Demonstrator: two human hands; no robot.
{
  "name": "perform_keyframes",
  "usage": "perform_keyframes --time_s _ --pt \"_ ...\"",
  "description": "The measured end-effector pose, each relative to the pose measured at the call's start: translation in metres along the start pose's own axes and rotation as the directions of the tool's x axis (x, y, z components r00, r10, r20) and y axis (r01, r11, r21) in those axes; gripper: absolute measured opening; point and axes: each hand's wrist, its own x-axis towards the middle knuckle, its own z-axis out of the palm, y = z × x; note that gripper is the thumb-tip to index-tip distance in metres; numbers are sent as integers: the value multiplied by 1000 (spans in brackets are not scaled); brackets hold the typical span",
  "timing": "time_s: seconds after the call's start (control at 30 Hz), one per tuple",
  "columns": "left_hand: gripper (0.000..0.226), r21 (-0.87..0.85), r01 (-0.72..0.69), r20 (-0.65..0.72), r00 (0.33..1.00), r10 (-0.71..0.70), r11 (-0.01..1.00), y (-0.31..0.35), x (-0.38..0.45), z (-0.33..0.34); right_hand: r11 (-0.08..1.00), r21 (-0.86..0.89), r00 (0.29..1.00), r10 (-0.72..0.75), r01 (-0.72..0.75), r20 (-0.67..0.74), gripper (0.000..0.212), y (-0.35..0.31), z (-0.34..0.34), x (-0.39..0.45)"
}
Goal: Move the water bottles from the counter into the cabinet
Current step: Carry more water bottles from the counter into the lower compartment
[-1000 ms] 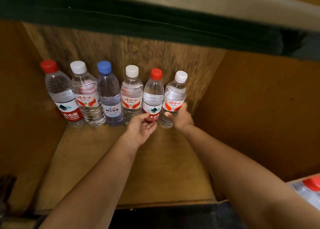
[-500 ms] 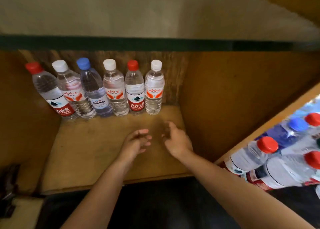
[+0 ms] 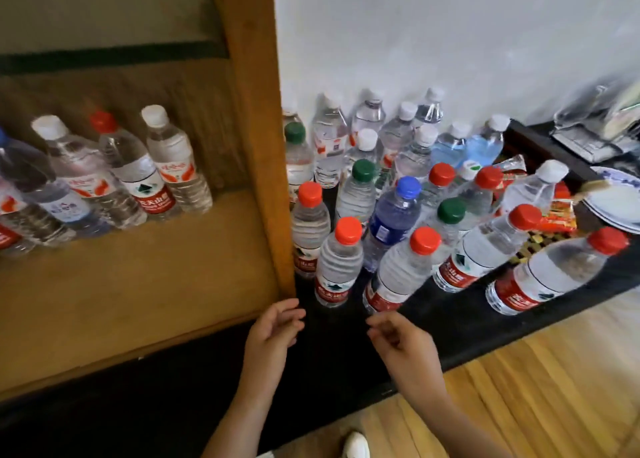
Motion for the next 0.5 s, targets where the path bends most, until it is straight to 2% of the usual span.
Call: perform_keyframes --time_s 0.1,0.2,0.33,0.4,0.5 --pt "45 -6 -65 -13 998 65 998 3 -1 34 983 175 981 82 -51 -178 28 26 -36 2" --pt "64 -15 -203 -52 978 202 979 12 1 61 954 295 976 120 -61 -185 40 36 -51 8" --pt "78 80 -346 -86 932 352 935 27 11 81 920 391 984 60 10 -168 58 32 -54 20" --pt "77 116 -365 -111 919 378 924 31 15 87 923 380 981 18 58 -193 65 27 -50 25" --pt "69 156 -363 -186 903 388 919 34 18 93 956 255 933 -44 142 -357 69 17 -43 29"
